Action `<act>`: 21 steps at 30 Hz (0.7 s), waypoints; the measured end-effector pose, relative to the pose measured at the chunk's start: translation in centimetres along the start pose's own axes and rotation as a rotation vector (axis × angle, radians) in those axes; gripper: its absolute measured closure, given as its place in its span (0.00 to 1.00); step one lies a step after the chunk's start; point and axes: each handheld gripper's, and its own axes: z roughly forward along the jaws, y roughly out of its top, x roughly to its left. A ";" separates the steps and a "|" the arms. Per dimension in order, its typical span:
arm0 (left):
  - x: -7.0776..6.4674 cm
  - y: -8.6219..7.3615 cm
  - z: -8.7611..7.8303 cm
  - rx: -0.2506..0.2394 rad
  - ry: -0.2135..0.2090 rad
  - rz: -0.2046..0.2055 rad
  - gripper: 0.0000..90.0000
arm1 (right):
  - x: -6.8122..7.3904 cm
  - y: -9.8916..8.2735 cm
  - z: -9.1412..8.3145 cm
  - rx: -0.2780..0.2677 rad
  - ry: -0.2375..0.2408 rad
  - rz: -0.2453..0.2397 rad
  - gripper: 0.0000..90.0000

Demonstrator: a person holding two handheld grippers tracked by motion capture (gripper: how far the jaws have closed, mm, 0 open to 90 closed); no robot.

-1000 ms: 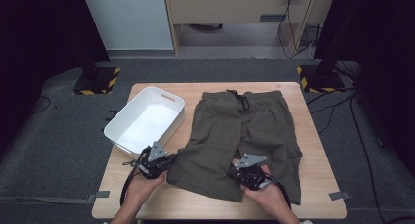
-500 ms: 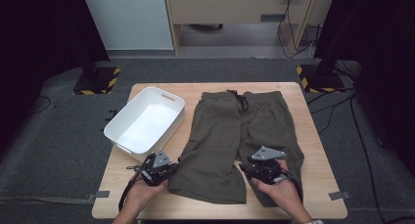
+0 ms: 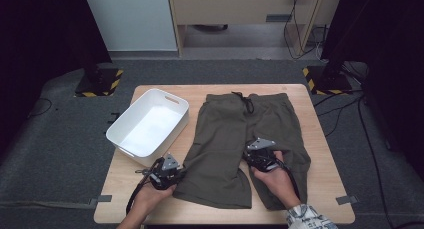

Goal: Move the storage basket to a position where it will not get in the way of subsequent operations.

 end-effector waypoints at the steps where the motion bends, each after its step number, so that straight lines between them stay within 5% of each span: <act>1: 0.0 0.0 0.0 -0.001 0.005 0.001 0.97 | -0.2 0.0 0.0 0.004 -0.006 -0.003 0.95; 7: 1.2 -0.1 -0.9 -0.030 0.069 -0.030 0.98 | -2.6 -0.3 -1.1 0.014 -0.082 0.030 0.98; 12: 1.3 -0.2 -1.3 -0.030 0.059 -0.034 0.98 | -5.5 -1.7 -2.6 0.025 -0.140 0.091 0.98; 16: 0.4 -0.5 -1.4 -0.001 0.032 -0.013 0.98 | -5.7 -2.2 -3.6 -0.035 -0.085 0.110 0.86; 21: -0.1 -1.4 -2.1 0.035 0.035 0.007 0.98 | -4.2 -2.0 -3.9 -0.071 -0.018 0.069 0.73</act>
